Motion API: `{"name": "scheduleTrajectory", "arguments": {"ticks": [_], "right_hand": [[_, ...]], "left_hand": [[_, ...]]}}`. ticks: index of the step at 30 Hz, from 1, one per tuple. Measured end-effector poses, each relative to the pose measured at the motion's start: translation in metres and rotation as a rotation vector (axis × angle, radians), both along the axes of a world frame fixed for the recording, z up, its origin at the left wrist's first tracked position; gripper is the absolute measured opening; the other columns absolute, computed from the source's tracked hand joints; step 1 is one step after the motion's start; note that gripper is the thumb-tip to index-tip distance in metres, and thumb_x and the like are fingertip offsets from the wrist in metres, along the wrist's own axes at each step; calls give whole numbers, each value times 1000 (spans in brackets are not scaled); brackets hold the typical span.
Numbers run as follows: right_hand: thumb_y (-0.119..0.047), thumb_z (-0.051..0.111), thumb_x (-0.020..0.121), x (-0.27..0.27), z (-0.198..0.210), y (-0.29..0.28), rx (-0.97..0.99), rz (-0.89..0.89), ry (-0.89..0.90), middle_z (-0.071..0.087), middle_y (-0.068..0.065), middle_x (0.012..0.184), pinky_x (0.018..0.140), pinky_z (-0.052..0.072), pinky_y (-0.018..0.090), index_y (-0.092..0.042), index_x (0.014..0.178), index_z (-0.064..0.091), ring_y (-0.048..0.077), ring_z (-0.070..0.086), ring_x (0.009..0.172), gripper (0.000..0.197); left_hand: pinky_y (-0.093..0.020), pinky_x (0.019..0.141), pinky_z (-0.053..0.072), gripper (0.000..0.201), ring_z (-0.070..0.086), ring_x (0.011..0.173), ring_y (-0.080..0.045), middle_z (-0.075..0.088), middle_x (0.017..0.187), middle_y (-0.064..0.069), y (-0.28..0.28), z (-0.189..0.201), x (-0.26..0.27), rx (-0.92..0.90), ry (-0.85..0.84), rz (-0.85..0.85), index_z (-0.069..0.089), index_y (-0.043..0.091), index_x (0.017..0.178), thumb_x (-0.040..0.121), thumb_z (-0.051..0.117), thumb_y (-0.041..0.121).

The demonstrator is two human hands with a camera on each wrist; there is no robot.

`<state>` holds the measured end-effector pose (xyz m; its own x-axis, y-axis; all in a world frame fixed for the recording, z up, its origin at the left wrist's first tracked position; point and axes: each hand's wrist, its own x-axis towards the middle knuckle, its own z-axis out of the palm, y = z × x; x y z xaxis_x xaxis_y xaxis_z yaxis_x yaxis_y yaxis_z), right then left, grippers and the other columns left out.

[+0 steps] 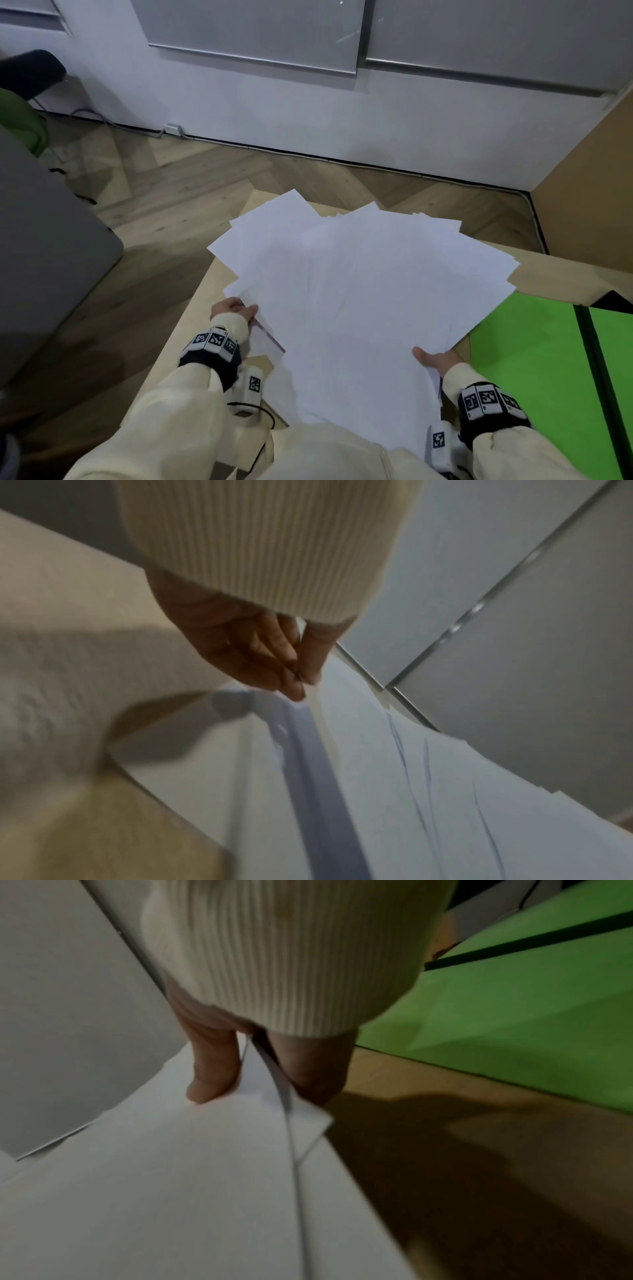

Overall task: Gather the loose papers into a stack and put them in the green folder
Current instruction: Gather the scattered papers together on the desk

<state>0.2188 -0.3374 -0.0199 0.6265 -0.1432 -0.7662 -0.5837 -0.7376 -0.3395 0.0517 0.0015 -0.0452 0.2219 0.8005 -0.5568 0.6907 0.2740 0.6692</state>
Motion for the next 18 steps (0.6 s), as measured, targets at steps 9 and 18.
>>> {"name": "scheduleTrajectory", "arguments": {"ticks": [9,18], "right_hand": [[-87,51,45,11,-35,-13,-168,489,20,14,12,158,115,25,26,2,147,14,23,21,145,141],[-36,63,86,10,-27,-8,-111,212,48,22,20,153,115,24,32,10,143,15,29,26,142,88]], "left_hand": [[-30,59,47,29,46,56,-21,50,40,-4,-20,-12,23,8,-39,28,49,10,53,74,68,9],[-37,94,45,45,53,110,-31,52,113,-9,-12,-1,7,116,228,-76,60,12,104,70,76,37]]}}
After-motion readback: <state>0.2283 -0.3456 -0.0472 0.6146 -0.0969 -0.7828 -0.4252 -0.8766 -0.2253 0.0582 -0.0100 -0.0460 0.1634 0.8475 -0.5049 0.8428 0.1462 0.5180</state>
